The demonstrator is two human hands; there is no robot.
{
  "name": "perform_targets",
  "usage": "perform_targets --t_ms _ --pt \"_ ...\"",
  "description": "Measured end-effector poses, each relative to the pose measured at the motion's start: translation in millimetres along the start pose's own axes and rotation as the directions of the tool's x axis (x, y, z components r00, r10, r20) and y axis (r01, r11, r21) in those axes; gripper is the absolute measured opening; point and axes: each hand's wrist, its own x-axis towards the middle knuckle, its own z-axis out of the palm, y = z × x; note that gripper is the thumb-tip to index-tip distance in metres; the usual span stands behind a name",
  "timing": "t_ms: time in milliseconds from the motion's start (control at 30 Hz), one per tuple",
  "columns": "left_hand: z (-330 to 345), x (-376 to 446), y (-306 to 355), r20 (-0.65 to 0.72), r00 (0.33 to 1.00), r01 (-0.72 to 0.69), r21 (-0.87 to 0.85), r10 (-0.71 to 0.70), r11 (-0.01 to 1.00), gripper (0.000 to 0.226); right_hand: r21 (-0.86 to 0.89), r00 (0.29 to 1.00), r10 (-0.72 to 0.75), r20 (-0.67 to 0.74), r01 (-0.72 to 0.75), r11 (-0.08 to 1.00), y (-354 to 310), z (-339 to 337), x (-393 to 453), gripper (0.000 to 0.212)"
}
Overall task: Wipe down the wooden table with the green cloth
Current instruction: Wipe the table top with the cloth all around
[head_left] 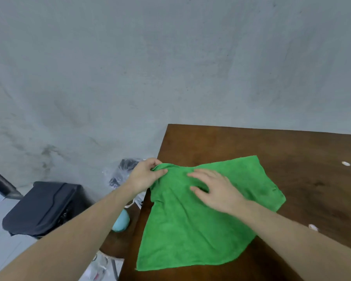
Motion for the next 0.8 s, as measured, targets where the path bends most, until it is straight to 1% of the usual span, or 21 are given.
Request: perform_targets --t_ms 33,100,167,200,267,333,400,500,533,600,667,733,800 --pt "-3.3 5.3 -5.7 0.002 0.999 -0.032 0.013 0.032 0.999 0.009 -0.081 0.999 -0.017 0.040 0.021 0.997 -15.1 14.4 -0.8 0.054" --pt "-6.5 16.0 -16.5 -0.041 0.995 -0.089 0.001 0.089 0.996 0.006 -0.231 0.996 -0.021 0.088 0.040 0.972 -32.7 34.4 -0.7 0.062" --pt "-8.7 21.9 -21.4 -0.112 0.991 -0.079 -0.081 0.070 0.994 0.009 -0.311 0.995 0.008 0.099 0.023 0.950 -36.7 40.8 6.1 0.064" --pt "-8.9 26.8 -25.8 -0.122 0.992 -0.042 -0.118 0.027 0.992 0.015 -0.329 0.994 0.033 0.106 0.003 0.944 -35.1 41.1 13.1 0.065" --pt "-8.4 35.6 -33.1 -0.084 0.995 0.047 -0.122 -0.057 0.991 0.030 -0.349 0.989 0.090 0.118 -0.044 0.936 -28.2 38.8 31.7 0.066" --pt "-5.6 47.5 -38.4 -0.037 0.994 0.098 -0.151 -0.104 0.984 0.038 -0.354 0.985 0.139 0.098 -0.096 0.930 -20.5 36.0 55.9 0.067" --pt "-2.9 59.1 -36.3 -0.025 0.989 0.135 -0.234 -0.145 0.963 0.034 -0.364 0.981 0.175 0.084 -0.134 0.922 -12.1 33.4 86.1 0.067" --pt "2.0 74.8 -28.0 -0.044 0.984 0.146 -0.347 -0.172 0.926 0.023 -0.363 0.976 0.211 0.049 -0.179 0.914 4.0 28.5 135.9 0.067" --pt "5.2 80.7 -29.8 -0.052 0.982 0.151 -0.382 -0.184 0.912 0.026 -0.362 0.976 0.216 0.032 -0.190 0.913 10.3 26.7 153.4 0.067" --pt "8.7 86.4 -31.6 -0.049 0.974 0.177 -0.439 -0.221 0.881 0.044 -0.362 0.972 0.234 0.005 -0.216 0.907 22.8 23.1 188.5 0.067" --pt "10.8 91.4 -36.5 0.003 0.974 0.198 -0.501 -0.227 0.843 0.048 -0.362 0.967 0.254 -0.018 -0.243 0.900 33.0 20.0 222.0 0.065" --pt "10.5 93.8 -41.2 0.020 0.979 0.183 -0.514 -0.202 0.838 0.040 -0.365 0.966 0.258 -0.024 -0.249 0.897 39.2 16.7 250.4 0.062" --pt "12.1 92.3 -43.7 0.026 0.985 0.160 -0.519 -0.171 0.840 0.037 -0.374 0.975 0.222 -0.027 -0.216 0.902 41.1 13.5 273.2 0.059"
